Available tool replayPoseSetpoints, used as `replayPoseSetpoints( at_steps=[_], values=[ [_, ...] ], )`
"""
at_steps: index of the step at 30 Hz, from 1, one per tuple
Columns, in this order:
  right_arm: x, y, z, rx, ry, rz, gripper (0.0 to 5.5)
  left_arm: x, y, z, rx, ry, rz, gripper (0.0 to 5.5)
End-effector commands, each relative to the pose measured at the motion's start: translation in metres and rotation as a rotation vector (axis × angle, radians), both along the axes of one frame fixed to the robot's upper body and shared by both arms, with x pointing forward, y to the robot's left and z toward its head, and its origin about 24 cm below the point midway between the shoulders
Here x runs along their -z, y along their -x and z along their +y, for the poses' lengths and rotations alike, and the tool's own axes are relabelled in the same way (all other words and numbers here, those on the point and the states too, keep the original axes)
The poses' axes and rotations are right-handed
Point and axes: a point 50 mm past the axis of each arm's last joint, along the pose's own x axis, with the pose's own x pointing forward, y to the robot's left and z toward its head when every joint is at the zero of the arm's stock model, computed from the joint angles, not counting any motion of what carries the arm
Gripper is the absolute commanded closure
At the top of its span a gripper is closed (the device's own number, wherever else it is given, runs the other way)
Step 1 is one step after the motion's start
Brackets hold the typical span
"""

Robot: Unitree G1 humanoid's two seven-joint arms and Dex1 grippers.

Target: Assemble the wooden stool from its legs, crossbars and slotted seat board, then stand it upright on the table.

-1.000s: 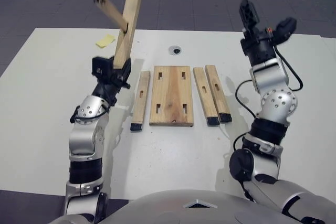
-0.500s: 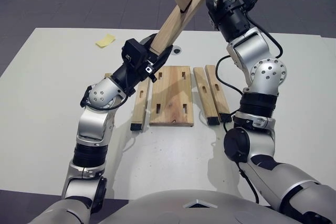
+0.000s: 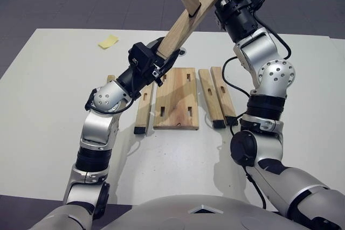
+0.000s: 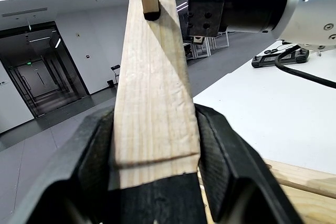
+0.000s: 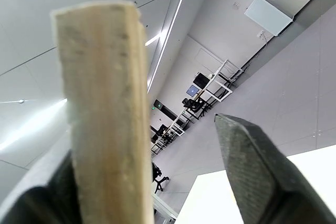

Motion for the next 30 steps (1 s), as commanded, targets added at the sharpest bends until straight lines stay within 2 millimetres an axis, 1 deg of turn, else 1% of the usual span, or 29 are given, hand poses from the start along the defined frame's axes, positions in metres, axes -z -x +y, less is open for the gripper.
replayPoseSetpoints(
  at_steps=[1,7,11,12,17,19,25,26,27,28,30],
  values=[
    [-0.002,0.004,0.001,-0.013,-0.022,-0.009,2.83,0.004,0.001,0.002,-0.007,-0.025,0.001,3.44],
    [-0.01,0.016,-0.001,-0.024,-0.031,-0.055,3.73,0.008,-0.001,0.003,-0.015,-0.035,0.012,3.44],
    [-0.006,0.023,0.001,-0.035,-0.022,-0.049,4.34,0.01,-0.001,0.004,-0.02,-0.04,0.013,3.45],
    [-0.005,0.024,0.001,-0.039,-0.02,-0.042,4.4,0.011,-0.002,0.004,-0.021,-0.041,0.013,3.45],
    [0.013,0.026,0.013,-0.07,0.087,0.016,4.4,0.011,-0.002,0.002,-0.015,-0.053,0.008,3.45],
    [0.013,0.027,0.016,-0.059,0.103,0.001,4.4,0.012,-0.003,0.002,-0.016,-0.066,0.007,3.45],
    [-0.015,0.038,0.002,0.056,0.112,-0.19,4.41,0.021,-0.004,0.0,0.011,-0.133,0.037,3.45],
    [-0.019,0.04,0.001,0.077,0.121,-0.22,4.41,0.023,-0.004,0.0,0.013,-0.159,0.038,3.08],
    [-0.022,0.041,0.0,0.097,0.131,-0.242,4.42,0.024,-0.005,0.0,0.016,-0.182,0.041,3.02],
    [-0.024,0.042,0.0,0.112,0.136,-0.256,4.48,0.026,-0.005,0.0,0.027,-0.199,0.048,2.77],
    [-0.027,0.042,-0.002,0.145,0.143,-0.271,4.48,0.026,-0.002,0.002,0.058,-0.243,0.041,2.46]
  ],
)
